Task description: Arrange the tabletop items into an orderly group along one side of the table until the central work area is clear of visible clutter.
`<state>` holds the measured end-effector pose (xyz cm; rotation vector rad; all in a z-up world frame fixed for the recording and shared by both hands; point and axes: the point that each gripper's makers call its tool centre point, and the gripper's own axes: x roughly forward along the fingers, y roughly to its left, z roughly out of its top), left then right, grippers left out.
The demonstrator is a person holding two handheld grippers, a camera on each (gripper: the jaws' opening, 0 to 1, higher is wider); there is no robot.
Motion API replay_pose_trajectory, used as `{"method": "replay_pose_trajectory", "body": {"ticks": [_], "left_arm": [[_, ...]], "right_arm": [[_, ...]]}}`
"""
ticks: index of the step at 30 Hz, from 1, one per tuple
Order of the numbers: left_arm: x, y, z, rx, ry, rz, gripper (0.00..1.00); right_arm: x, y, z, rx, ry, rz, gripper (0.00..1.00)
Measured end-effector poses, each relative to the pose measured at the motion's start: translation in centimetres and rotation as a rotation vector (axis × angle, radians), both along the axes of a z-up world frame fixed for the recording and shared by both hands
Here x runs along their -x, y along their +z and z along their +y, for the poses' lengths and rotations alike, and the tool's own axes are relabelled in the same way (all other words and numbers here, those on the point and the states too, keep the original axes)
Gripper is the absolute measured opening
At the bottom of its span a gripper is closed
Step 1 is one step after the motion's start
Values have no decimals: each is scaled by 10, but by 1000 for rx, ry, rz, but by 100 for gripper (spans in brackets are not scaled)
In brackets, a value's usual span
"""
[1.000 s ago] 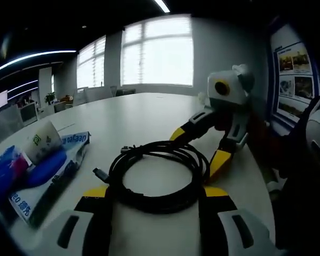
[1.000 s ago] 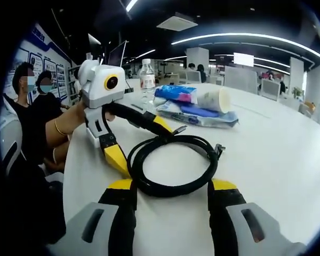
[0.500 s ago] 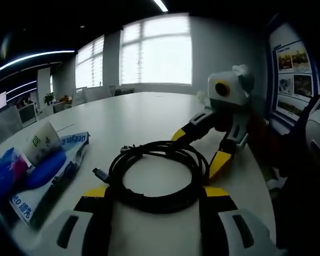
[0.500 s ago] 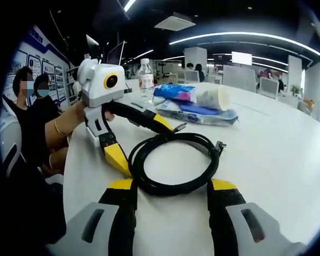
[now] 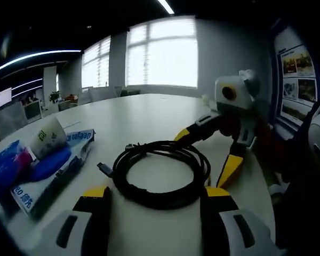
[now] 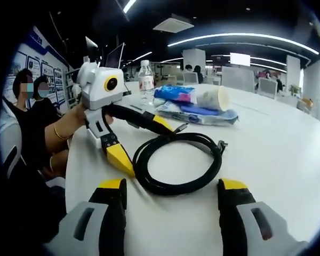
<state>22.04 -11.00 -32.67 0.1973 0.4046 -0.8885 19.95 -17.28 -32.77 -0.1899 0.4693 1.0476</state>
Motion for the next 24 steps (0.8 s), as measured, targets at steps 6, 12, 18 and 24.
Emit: {"method": "replay_pose_trajectory", "body": {"ticks": [6,12,18,24], "left_arm": [[2,2,10,-18,34,-12,66],[2,8,29,-14,101,-41,64],[5,18,47,-9,158,-75,64],[6,28,61,2,199,-84,64]], "right_arm": [[-2,3,-1,-20,-17,4,70],[-3,7,-2,-31,-24,-2,71],[-7,15,-5,-35,-42,-25,72],[-12,26,-4,-49,-55,-40,73]]}}
